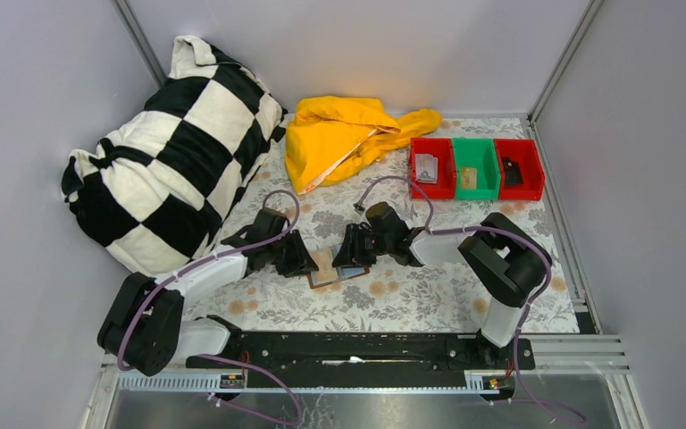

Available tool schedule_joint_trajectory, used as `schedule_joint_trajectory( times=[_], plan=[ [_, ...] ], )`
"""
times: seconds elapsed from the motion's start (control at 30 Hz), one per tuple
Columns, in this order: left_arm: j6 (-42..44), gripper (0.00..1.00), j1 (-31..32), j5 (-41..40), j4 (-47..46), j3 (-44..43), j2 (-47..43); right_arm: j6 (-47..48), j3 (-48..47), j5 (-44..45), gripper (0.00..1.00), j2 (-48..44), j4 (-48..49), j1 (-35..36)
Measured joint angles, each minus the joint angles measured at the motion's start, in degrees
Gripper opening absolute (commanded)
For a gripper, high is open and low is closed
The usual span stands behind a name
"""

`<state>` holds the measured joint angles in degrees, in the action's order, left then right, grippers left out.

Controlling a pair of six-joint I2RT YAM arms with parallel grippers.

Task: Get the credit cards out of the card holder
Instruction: Remove the credit card from the card holder.

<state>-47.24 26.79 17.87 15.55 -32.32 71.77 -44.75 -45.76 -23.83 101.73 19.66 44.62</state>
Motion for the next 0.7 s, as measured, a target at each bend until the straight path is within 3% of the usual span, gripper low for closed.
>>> schedule_joint_trajectory(
  times=[0.17, 0.7],
  plan=[
    [-0.9, 0.26, 0.1, 0.3, -1.0, 1.0, 1.1, -0.7, 0.0, -1.0, 0.26, 1.7, 2.1, 0.0],
    [-0.6, 0.23, 0.1, 0.8, -3.2, 0.4, 4.5, -2.5, 0.2, -2.2, 0.14, 3.3, 5.0, 0.0]
  ],
)
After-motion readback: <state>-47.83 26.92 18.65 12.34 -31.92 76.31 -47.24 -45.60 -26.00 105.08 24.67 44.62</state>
